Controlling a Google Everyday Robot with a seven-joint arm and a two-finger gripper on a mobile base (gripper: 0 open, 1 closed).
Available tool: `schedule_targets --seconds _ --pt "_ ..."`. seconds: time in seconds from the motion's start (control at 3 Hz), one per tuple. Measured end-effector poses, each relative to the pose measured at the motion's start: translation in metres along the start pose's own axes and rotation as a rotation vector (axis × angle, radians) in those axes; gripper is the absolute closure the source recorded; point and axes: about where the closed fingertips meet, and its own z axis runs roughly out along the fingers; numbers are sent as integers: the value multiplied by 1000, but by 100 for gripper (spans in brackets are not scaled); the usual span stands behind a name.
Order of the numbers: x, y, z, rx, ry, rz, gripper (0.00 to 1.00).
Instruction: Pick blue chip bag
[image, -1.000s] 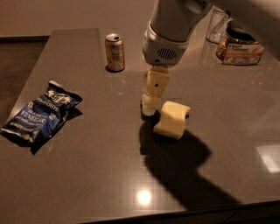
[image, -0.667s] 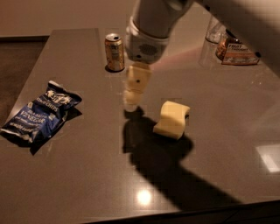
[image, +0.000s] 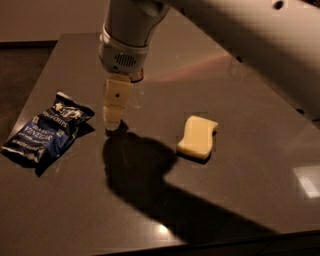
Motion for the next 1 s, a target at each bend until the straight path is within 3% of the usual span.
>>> schedule_targets --seconds 0.33,1.0 --pt "-29 -12 43 -58 13 -22 0" --pt "-63 -21 95 -138 42 -38 0"
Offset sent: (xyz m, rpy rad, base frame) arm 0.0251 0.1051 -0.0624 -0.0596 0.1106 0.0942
